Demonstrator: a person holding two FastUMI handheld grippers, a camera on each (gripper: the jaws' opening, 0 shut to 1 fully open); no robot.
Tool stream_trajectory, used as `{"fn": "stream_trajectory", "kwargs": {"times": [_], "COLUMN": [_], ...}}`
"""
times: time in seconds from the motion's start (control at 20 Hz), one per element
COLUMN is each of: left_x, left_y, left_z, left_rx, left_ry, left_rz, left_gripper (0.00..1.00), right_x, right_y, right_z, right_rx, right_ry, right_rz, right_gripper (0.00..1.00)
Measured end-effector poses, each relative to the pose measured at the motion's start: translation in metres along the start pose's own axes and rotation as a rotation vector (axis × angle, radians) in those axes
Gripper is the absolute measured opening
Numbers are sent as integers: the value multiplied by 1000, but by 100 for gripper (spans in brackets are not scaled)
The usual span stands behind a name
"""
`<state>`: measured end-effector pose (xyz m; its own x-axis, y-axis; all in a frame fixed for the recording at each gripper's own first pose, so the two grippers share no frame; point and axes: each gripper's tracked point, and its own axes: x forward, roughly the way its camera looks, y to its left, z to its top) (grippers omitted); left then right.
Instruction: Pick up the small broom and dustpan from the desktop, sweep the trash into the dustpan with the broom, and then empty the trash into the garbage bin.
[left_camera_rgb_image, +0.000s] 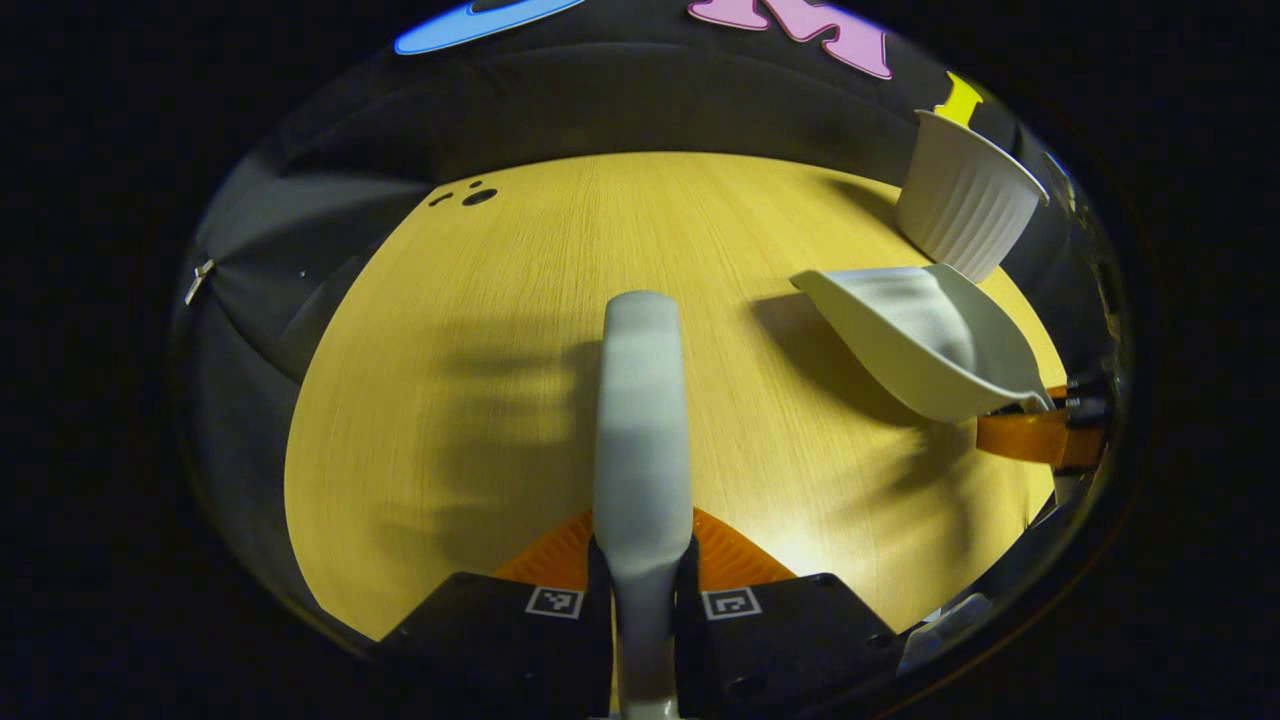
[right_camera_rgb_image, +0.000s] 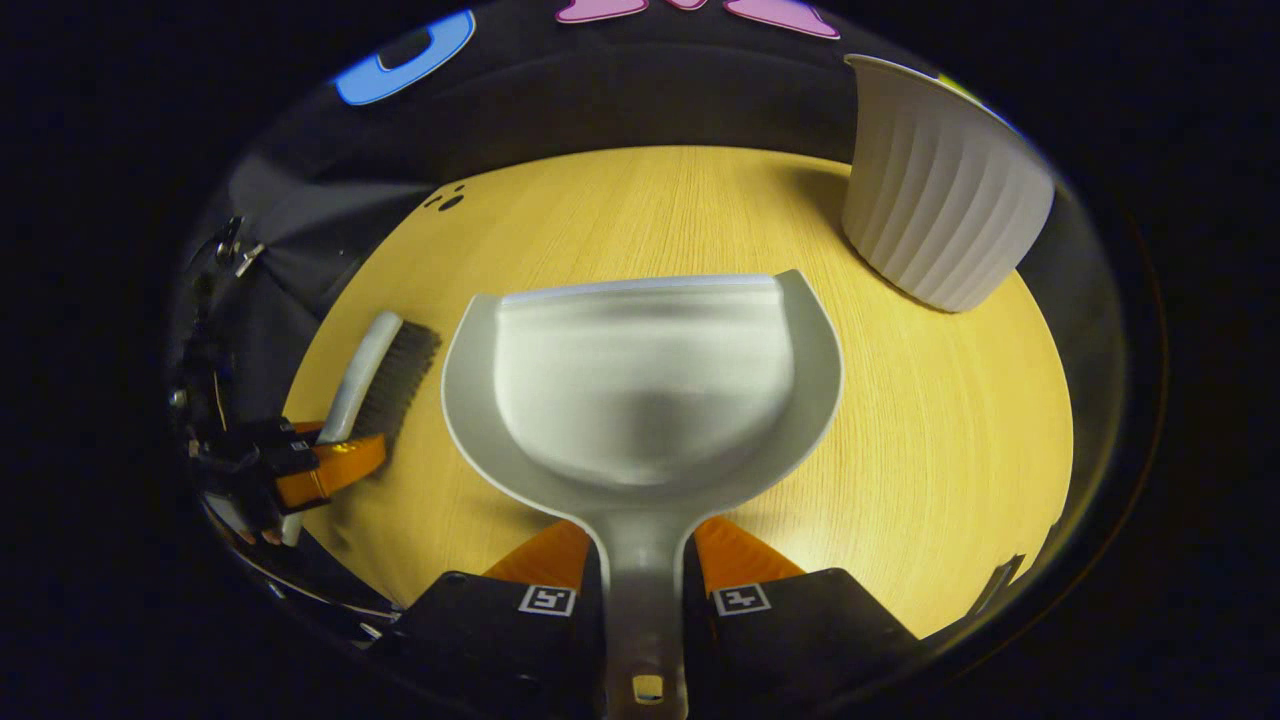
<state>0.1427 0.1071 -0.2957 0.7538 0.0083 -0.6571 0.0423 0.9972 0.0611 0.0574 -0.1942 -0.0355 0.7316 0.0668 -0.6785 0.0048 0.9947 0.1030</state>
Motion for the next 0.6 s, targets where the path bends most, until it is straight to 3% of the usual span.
{"fn": "stream_trajectory", "kwargs": {"times": [0.3, 0.35, 0.5, 0.55, 0.6], "left_x": [3, 2, 2, 1, -1], "left_y": [0, -1, -2, -3, -5], "left_z": [1, 0, 2, 4, 5], "left_rx": [24, 32, 40, 36, 36], "left_ry": [32, 38, 36, 28, 17], "left_rz": [46, 51, 41, 34, 31], "left_gripper": [32, 38, 34, 39, 51], "right_x": [8, 8, 7, 6, 6], "right_y": [-3, -1, 1, 2, 3], "right_z": [-15, -13, -15, -15, -15], "right_rx": [-19, -26, -31, -26, -24], "right_ry": [52, 50, 49, 47, 46], "right_rz": [-26, -22, -16, -11, -9], "right_gripper": [36, 36, 34, 39, 41]}}
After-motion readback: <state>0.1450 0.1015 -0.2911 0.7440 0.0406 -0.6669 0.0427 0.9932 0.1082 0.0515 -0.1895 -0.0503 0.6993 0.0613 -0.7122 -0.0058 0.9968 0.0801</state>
